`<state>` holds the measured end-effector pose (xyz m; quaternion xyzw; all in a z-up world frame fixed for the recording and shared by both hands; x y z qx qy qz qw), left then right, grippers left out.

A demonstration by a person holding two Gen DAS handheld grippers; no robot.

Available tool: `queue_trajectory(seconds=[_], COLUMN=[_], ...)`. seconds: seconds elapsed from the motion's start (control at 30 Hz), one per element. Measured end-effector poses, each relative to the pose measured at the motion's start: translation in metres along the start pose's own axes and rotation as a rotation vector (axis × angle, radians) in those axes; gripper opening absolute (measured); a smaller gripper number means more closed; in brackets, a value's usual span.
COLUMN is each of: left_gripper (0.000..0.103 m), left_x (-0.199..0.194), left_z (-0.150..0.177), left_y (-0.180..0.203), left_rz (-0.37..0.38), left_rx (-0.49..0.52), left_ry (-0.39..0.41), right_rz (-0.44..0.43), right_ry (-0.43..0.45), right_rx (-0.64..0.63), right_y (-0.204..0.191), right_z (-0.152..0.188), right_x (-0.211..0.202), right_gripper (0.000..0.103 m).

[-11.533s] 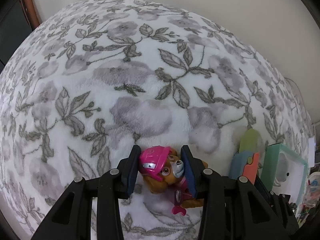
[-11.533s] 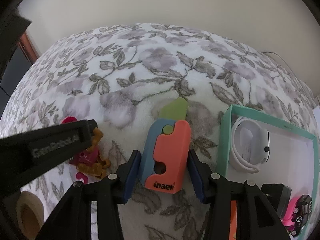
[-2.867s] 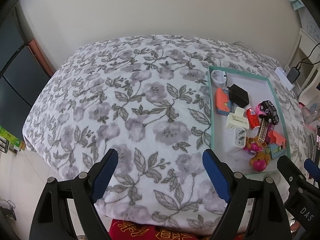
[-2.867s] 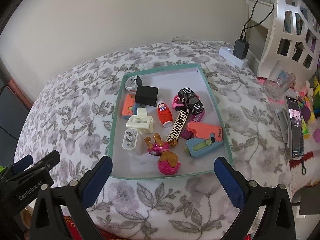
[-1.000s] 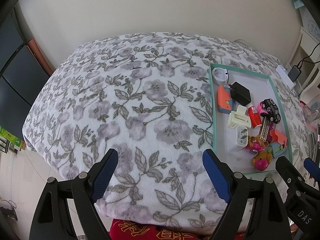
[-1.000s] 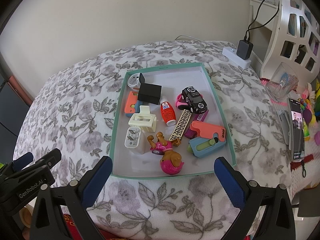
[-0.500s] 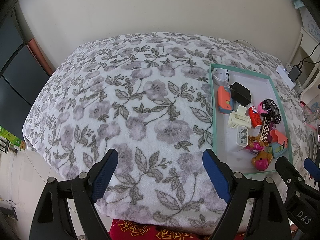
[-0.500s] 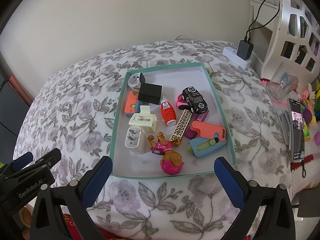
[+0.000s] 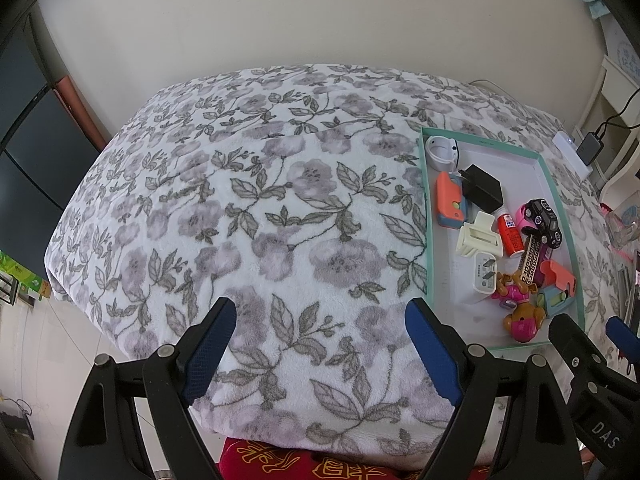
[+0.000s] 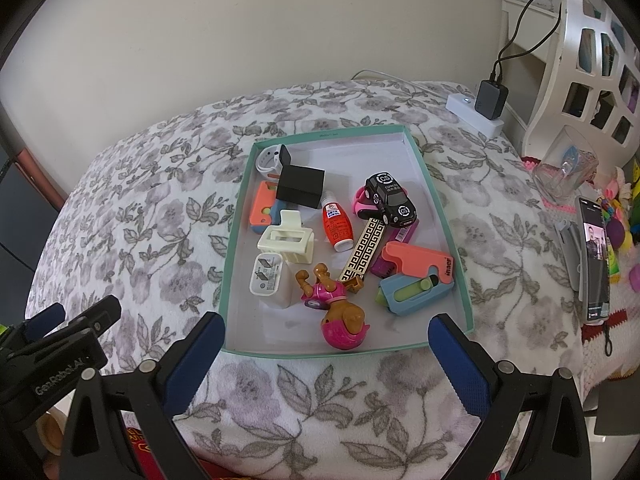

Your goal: Organize rigid objects

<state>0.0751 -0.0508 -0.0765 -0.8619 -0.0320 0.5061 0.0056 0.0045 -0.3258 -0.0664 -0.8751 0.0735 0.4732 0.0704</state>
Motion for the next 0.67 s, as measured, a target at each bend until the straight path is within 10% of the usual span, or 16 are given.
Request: queue_trajectory(seconds=[0.67], left_gripper=[0.087], left_x=[-0.0056], left_z=[-0.0028], left_y=[0.0027], left_rz=[0.012], left_rx=[-0.001], left_ry=[0.028], right_rz=[0.000], right_ry=[-0.002], right_rx=[0.000], right_y=[-0.0011], right_z=[0.0008], right_x=[0.0025], right_gripper=[0.103])
Point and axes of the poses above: each gripper's, at about its wrist camera, not at the fingertips, and x roughly the way its jaws point, y to its right, z to its underside, the point moved 10 cm from there along x, roughly the way its jaws point, and after that the axes turned 8 degrees about -x, right-handed, at the moved point
